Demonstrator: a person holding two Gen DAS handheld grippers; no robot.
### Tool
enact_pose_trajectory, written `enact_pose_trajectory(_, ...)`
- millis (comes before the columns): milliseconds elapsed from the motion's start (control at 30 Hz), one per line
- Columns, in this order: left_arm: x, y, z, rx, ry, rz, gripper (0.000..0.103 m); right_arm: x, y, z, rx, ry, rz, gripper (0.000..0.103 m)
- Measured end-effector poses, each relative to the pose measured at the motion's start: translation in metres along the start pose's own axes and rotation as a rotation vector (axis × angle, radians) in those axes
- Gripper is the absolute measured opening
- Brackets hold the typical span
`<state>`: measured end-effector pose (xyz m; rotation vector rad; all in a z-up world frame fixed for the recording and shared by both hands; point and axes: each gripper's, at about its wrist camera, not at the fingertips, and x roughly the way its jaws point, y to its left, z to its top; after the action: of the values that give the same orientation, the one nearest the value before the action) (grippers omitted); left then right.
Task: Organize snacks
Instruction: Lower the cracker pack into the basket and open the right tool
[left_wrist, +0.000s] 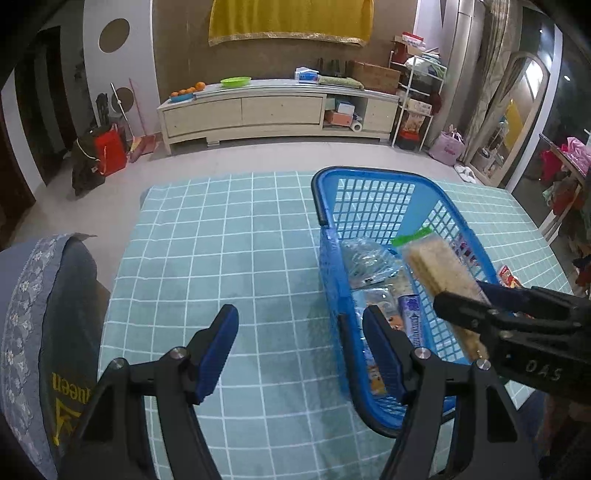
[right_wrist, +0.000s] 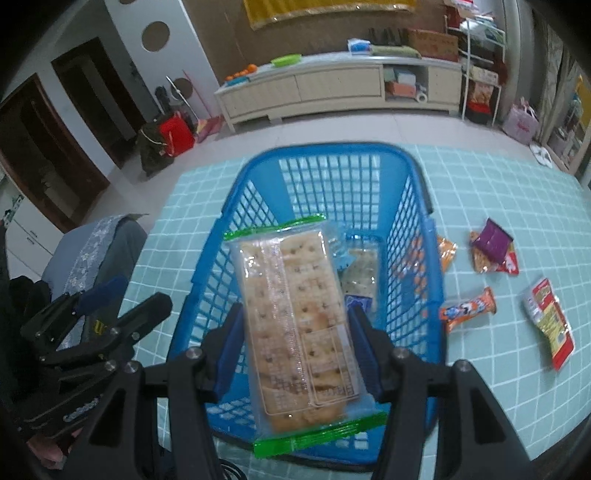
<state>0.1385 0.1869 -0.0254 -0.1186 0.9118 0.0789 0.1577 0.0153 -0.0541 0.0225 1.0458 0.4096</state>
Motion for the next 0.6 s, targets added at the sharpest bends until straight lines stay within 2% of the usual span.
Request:
enact_pose_trajectory(167, 0.007, 0.015, 0.0, -0.029, -0.001, -0.008, 0.068, 0.019, 0.0, 0.004, 0.034, 0.043, -0.016, 0.06)
enact_pose_trajectory(333, 0.008, 0.026, -0.003, -0.06, 0.003, -0.009, 0.068, 0.031, 0.003, 0.002, 0.062, 0.092, 0.063, 0.062)
enact_pose_trajectory(433, 0.006, 0.026, -0.006, -0.058, 0.005, 0.0, 0.068, 0.026, 0.008, 0.0, 0.053, 0.087, 0.081, 0.084)
enact_pose_trajectory(600, -0.005, 0.018, -0.013, -0.058, 0.006, 0.015, 0.068, 0.004, 0.009, -0.002, 0.014, 0.052, 0.054, 0.086)
